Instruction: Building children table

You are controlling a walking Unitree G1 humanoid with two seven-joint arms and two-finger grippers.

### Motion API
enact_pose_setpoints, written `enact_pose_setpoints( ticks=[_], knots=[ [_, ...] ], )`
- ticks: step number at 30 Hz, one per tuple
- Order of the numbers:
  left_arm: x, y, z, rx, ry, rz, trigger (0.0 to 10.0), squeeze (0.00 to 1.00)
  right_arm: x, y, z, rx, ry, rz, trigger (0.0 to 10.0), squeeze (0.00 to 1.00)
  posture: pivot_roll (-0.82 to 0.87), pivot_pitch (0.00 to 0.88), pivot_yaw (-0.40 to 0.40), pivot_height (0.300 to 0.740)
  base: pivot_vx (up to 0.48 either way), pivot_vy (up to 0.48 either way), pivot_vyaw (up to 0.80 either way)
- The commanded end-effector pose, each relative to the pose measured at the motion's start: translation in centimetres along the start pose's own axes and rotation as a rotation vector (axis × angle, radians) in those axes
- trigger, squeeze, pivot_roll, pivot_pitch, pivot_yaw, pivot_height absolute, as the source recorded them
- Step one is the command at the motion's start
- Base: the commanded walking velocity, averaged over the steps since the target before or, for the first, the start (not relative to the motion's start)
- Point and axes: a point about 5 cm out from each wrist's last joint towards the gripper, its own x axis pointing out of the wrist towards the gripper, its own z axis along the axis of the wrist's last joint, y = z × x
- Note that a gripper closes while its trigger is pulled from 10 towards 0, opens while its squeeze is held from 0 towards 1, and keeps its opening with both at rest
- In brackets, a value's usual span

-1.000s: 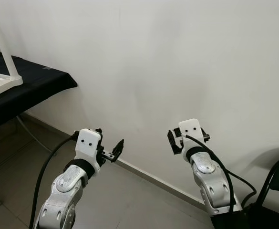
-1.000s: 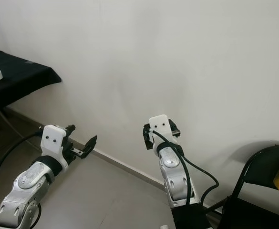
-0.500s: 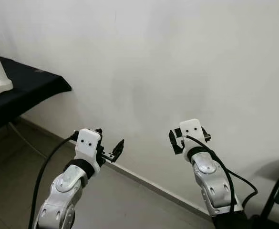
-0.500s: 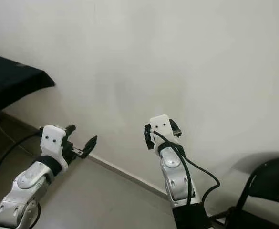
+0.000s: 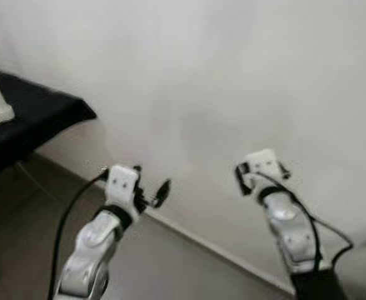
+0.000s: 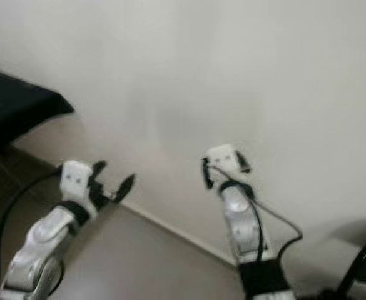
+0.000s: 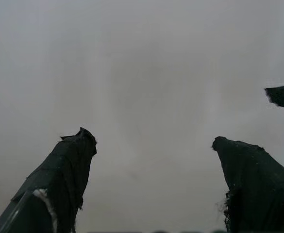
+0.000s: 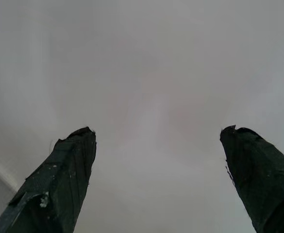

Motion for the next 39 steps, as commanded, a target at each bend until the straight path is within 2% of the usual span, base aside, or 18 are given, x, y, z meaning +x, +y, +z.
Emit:
enact_pose_setpoints(
  ticks=[1,24,27,29,34,36,39],
  knots=[
    [-0.1,0.0,-0.3,-0.006,0.014,-0.002,10.0,0.00,0.0,0.3,0.1,0.002,-0.009,0.015,10.0,0.00,0.03,0.000,-0.065,0.740,0.000,0.000,0.00],
    [-0.6,0.8,-0.5,0.009,0.023,0.017,10.0,0.00,0.0,0.2,-0.3,0.026,0.024,0.011,10.0,0.00,0.03,0.000,-0.066,0.740,0.000,0.000,0.00],
    [-0.8,1.4,-0.5,0.025,0.027,0.031,10.0,0.00,0.1,-0.1,-0.7,0.023,0.060,-0.003,10.0,0.00,0.03,0.000,-0.068,0.735,0.000,0.000,0.00],
    [-1.1,2.3,-0.4,0.047,0.034,0.050,10.0,0.00,0.2,-0.8,-1.0,0.014,0.082,-0.024,10.0,0.00,0.03,0.000,-0.067,0.725,0.000,0.000,0.00],
    [-1.3,3.1,-0.4,0.065,0.039,0.065,10.0,0.00,0.2,-1.3,-1.3,0.010,0.091,-0.038,10.0,0.00,0.03,0.000,-0.068,0.715,0.000,0.000,0.00],
    [-1.6,3.7,-0.6,0.095,0.053,0.077,10.0,0.00,-0.1,-2.0,-1.5,-0.001,0.098,-0.053,10.0,0.00,0.02,0.000,-0.064,0.700,0.000,0.000,0.00],
    [-1.7,3.9,-0.7,0.105,0.058,0.080,10.0,0.00,-0.2,-2.3,-1.7,-0.010,0.100,-0.057,10.0,0.00,0.02,0.000,-0.065,0.690,0.000,0.000,0.00]
  ],
)
